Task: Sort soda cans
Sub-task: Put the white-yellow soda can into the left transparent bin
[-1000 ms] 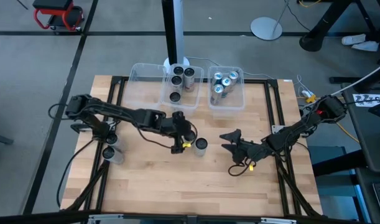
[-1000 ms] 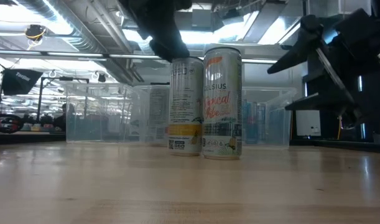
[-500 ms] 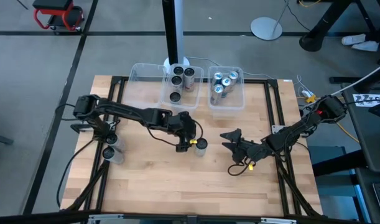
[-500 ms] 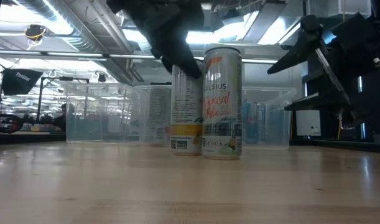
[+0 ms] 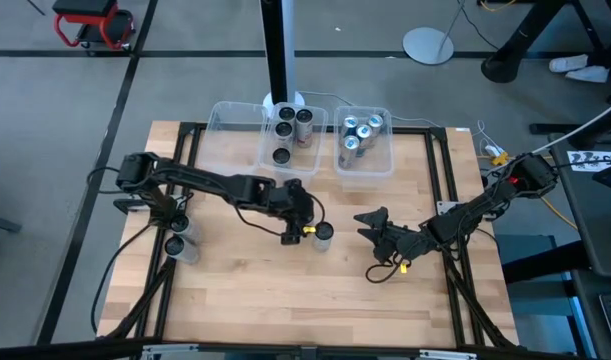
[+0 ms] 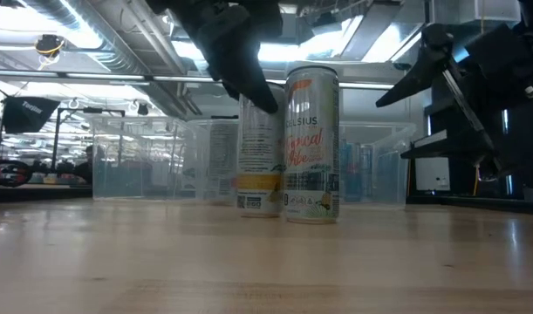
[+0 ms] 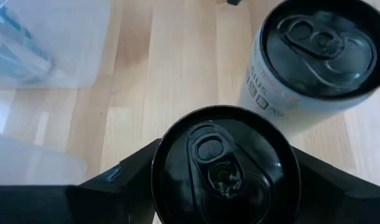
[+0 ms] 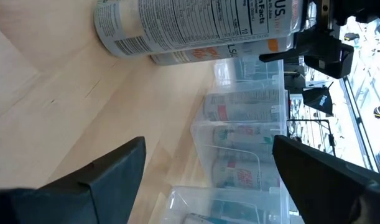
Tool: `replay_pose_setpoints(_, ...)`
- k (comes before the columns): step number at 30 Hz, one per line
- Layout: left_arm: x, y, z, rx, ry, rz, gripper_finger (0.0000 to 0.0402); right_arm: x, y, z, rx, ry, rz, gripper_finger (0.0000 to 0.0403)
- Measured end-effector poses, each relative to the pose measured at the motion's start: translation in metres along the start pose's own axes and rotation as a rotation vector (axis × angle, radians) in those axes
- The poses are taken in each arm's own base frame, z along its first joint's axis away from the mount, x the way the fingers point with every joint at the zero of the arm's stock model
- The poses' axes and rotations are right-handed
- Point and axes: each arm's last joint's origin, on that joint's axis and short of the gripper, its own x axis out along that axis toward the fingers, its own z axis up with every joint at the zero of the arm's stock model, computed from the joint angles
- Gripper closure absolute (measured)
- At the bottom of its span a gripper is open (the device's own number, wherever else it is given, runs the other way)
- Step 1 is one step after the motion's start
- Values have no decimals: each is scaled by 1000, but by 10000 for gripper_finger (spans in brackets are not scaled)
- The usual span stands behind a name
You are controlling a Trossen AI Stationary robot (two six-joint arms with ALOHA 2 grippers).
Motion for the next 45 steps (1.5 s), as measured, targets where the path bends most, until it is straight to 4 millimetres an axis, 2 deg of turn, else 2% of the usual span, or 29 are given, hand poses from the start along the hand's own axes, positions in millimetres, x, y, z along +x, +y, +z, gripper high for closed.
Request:
replay_pose_setpoints(4, -16, -1, 2, -22, -20, 40, 152, 0, 0, 0, -3, 2, 2, 55)
replay_pose_setpoints(15, -106, 13, 2, -136, -145, 332, 150, 0, 1, -1, -2, 13, 3, 55)
replay_pose_setpoints(22, -158, 40, -3, -208, -264, 531, 150, 0, 1, -1, 1, 13, 2, 55)
replay_pose_setpoints(27, -185, 64, -11, -247, -283, 776, 150, 0, 1, -1, 2, 12, 2, 55)
replay_pose_setpoints(30, -194, 82, -14, -277, -276, 901, 146, 0, 1, -1, 2, 12, 2, 55)
replay_pose_setpoints(34, -196, 107, -22, -337, -225, 971, 145, 0, 1, -1, 1, 14, 1, 55)
replay_pose_setpoints(45, -193, 177, -50, -557, -165, 906, 146, 0, 1, -1, -1, 22, -2, 55)
